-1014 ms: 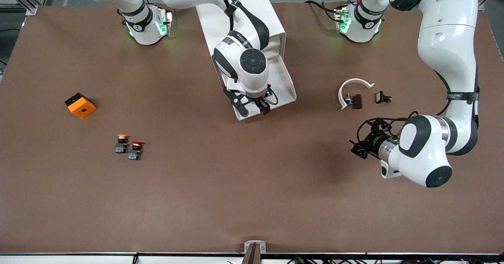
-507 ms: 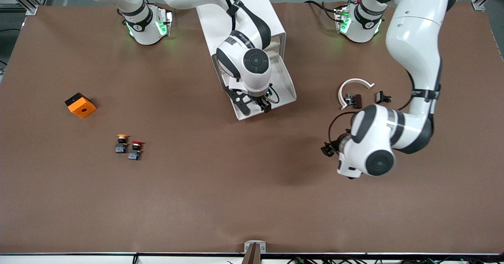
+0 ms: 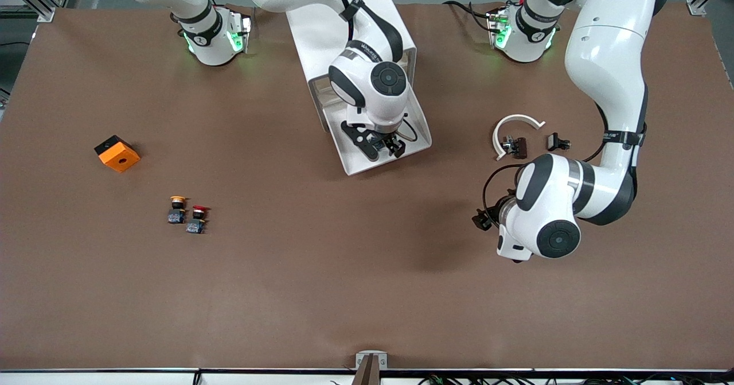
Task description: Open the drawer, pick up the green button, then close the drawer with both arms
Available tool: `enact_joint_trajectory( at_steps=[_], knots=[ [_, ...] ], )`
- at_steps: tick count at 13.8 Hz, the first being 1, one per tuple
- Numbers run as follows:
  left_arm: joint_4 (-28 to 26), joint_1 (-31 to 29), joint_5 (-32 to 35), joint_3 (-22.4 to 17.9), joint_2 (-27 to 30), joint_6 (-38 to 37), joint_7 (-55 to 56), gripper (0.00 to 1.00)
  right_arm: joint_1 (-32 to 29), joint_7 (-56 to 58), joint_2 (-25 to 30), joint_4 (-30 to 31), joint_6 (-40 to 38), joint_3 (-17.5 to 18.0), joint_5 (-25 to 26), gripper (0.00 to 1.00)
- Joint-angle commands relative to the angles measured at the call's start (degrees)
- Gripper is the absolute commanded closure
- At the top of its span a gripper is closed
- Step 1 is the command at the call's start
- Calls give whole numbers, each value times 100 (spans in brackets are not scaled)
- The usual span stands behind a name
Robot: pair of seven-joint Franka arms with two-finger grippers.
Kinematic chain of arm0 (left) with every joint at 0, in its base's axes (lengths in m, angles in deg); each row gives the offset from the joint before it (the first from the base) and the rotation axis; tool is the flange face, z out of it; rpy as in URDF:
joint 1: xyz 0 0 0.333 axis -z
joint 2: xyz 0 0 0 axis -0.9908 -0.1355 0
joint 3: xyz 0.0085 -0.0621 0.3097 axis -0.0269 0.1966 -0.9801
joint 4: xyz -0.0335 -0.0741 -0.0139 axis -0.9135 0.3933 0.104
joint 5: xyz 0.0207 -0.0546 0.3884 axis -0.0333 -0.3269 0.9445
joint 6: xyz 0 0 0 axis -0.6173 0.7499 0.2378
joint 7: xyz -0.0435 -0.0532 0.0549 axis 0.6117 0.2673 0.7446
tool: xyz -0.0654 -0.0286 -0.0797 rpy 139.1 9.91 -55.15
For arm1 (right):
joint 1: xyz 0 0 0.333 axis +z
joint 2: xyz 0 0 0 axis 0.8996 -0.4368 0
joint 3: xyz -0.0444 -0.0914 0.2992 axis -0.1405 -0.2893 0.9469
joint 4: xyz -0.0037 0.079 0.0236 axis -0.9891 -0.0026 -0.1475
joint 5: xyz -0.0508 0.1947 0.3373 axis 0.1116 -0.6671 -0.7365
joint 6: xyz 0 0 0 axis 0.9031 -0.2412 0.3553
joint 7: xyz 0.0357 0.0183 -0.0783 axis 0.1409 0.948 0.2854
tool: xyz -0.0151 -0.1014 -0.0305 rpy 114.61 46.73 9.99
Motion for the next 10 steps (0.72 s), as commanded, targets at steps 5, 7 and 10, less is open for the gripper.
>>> enact_joint_trajectory(
  at_steps=[5, 7, 10],
  knots=[
    [-139, 5, 73, -3, 110, 63, -64, 0, -252, -12, -13, -78, -16, 35, 37, 89],
    [-139, 31, 73, -3, 119, 63, -55, 0, -287, -21, -5, -122, -34, 43, -15, 92],
    [-148, 40, 64, 40, 162, 72, -64, 0, -568, 92, 13, -559, -655, 52, -531, 93]
  ],
)
